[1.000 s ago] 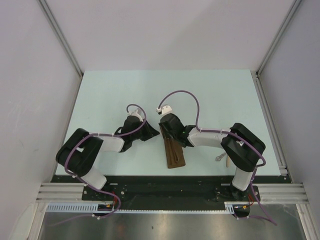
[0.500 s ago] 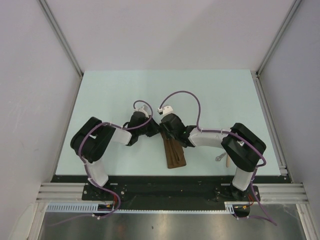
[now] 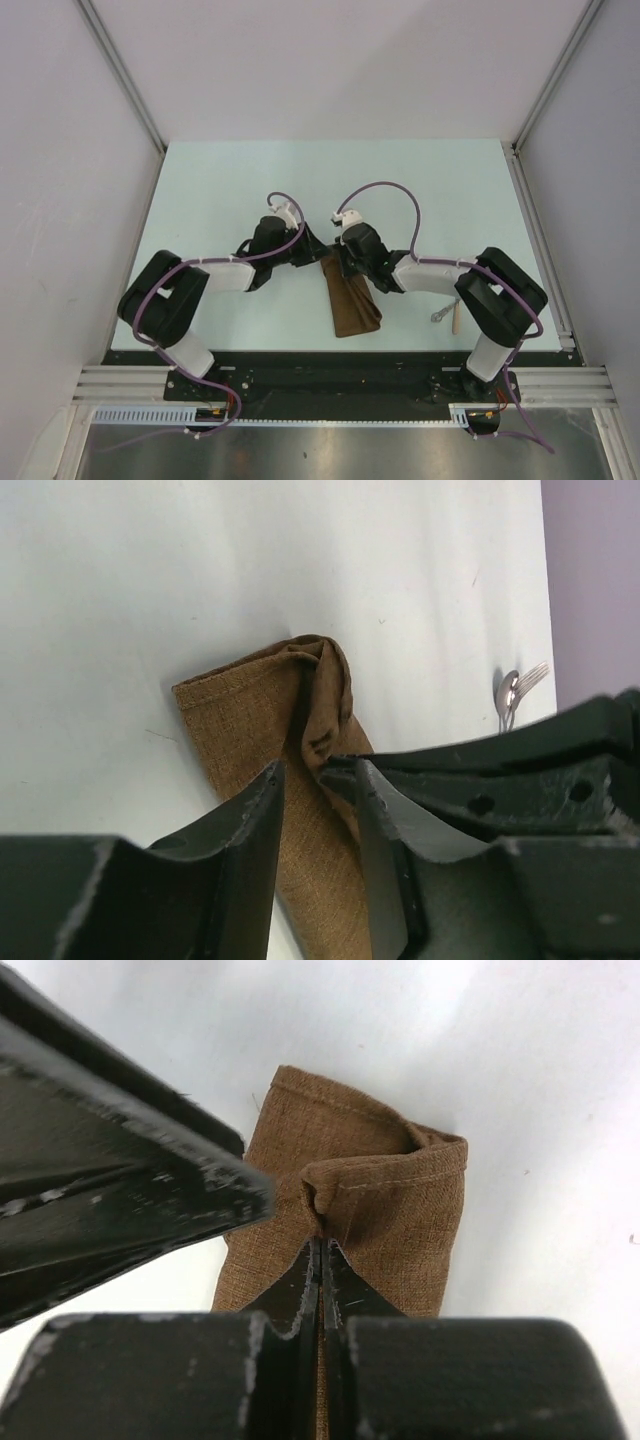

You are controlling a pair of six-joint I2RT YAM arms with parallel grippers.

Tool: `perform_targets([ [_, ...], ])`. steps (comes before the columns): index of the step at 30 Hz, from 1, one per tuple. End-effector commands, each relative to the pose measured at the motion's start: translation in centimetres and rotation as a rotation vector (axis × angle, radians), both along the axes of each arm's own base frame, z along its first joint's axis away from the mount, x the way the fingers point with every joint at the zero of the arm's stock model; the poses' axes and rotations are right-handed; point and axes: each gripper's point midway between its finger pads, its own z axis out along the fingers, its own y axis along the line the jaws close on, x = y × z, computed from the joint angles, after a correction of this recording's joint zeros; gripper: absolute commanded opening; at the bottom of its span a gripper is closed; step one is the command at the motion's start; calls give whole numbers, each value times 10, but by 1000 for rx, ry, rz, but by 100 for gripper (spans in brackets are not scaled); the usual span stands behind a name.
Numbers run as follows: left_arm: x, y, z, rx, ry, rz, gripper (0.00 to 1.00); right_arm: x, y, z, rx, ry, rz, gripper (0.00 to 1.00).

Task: Fold the napkin into a case and place the utensils inside
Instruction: Stuff the smaller-rectangle-folded napkin at the center of the board.

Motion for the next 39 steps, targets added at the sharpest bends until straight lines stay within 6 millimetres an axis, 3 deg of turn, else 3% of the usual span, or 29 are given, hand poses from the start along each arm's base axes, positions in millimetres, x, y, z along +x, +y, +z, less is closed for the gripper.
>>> perform_targets([
  [1, 2, -1, 16, 70, -88, -51, 41, 1, 12, 27, 114, -20, 37, 0],
  [10, 1, -3, -2, 248, -106, -82, 34, 0, 6, 20, 145, 22, 30, 0],
  [14, -3, 2, 5, 163, -83, -22, 35, 3, 12, 16, 176, 34, 27, 0],
  [15, -3, 5, 7, 145, -83, -10, 36, 0, 15, 11, 186, 53, 45, 0],
  [18, 3, 2, 14, 107, -61, -7, 57, 2, 17, 5, 196, 68, 51, 0],
  [22, 9, -5, 8, 93, -9, -37, 63, 2, 16, 9, 207, 61, 51, 0],
  [38, 21, -32, 0, 35, 65, -116, 53, 0, 13, 19, 205, 25, 55, 0],
  [39, 21, -32, 0, 38, 68, -114, 46, 1, 13, 19, 205, 24, 54, 0],
])
